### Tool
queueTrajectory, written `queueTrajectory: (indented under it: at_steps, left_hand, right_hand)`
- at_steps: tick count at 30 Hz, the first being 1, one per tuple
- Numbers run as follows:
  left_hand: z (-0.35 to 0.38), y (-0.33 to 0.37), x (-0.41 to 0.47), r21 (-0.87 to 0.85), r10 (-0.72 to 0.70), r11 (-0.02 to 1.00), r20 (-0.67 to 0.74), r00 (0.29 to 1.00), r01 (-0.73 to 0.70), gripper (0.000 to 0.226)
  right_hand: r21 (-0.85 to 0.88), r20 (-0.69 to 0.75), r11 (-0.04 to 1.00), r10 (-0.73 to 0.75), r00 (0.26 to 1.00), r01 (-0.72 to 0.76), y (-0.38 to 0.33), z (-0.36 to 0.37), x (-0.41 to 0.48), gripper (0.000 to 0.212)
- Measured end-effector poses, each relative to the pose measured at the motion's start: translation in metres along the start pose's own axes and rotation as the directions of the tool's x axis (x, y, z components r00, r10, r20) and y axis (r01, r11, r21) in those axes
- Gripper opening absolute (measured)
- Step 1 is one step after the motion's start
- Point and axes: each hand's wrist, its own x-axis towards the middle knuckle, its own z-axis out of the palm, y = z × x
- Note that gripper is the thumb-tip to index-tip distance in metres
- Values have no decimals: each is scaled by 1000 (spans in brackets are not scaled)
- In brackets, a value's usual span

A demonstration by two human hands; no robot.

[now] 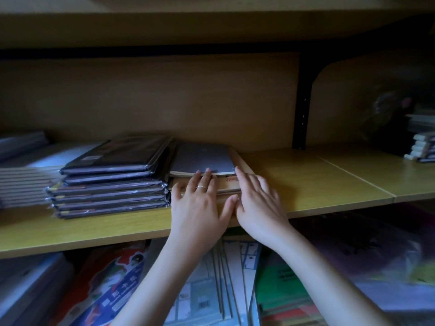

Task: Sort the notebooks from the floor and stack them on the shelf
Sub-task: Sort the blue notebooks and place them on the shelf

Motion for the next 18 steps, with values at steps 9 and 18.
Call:
queueTrajectory:
  at_steps: [9, 18]
  left_hand:
    - [2, 2, 6, -1, 5, 1000, -1, 1000, -5, 85]
    - [-7, 7, -26, -234, 175, 941, -285, 942, -246, 44]
  right_hand:
    - [14, -42, 999, -32, 999, 32, 3, 2, -1, 62]
    - [236, -249, 949, -149, 957, 209, 23, -2, -44, 38]
